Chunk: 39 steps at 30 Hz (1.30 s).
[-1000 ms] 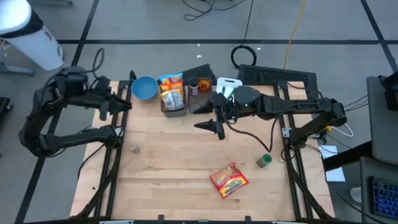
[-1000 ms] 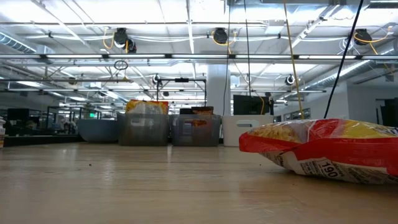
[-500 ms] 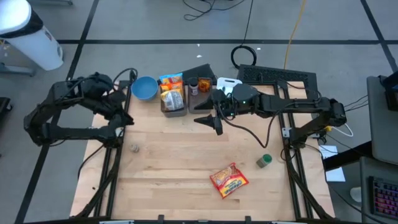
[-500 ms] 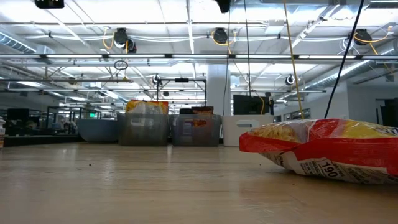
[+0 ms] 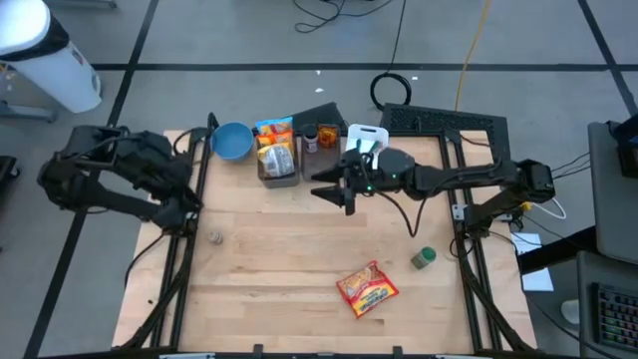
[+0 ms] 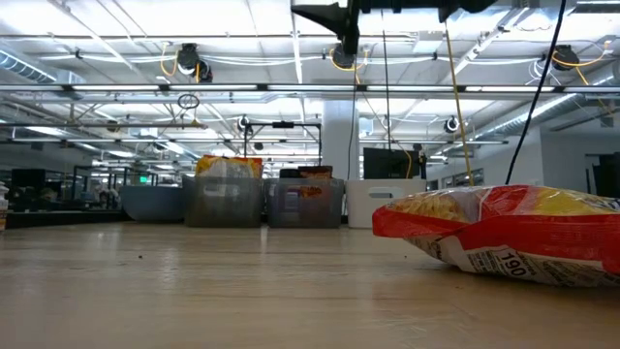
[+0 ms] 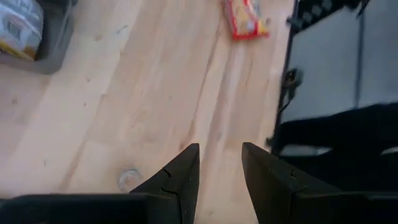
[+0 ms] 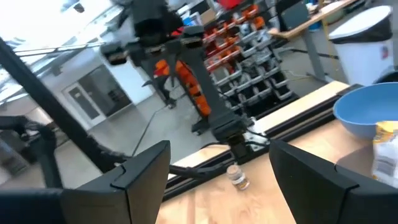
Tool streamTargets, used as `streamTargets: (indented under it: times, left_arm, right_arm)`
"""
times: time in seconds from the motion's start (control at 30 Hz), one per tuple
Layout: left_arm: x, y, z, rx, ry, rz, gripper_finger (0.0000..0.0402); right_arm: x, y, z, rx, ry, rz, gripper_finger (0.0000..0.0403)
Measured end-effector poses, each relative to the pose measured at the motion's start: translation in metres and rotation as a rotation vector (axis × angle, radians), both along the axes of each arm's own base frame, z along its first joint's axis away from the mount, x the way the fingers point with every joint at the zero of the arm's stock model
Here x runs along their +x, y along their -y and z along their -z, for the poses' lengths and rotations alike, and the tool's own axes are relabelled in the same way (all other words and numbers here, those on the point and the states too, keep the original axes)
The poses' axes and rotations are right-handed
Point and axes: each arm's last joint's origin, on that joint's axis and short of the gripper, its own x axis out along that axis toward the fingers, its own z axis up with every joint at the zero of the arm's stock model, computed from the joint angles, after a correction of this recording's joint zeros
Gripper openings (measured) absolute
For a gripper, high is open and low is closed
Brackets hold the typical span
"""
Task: Pick & Place Food Item
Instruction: Put the brown seasoning bottle into the right black bin
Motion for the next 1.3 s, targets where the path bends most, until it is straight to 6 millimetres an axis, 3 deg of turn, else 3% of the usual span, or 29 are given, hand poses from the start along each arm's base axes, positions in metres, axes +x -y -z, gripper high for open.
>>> streamTargets:
  times: [0.33, 0.5, 0.93, 1.3]
  left_arm:
    - [0.033, 0.033, 0.028, 0.279, -0.127, 0.287, 0.0127]
    - [0.027, 0.049, 0.057, 0.299, -0.230, 0.335, 0.0127]
    - [-0.005, 0.042, 0.112, 0.184, -0.393, -0.080, 0.0127]
    - [-0.006, 0.042, 0.119, 0.156, -0.422, -0.174, 0.0127]
  right_arm:
    - [-0.001, 0.001, 0.003, 0.010, 0.018, 0.061, 0.0267]
    - [-0.001, 0.001, 0.003, 0.006, 0.018, 0.078, 0.0267]
    - [-0.001, 0.000, 0.003, -0.015, 0.018, 0.071, 0.0267]
    - [0.000, -0.008, 0.003, -0.012, 0.017, 0.026, 0.0267]
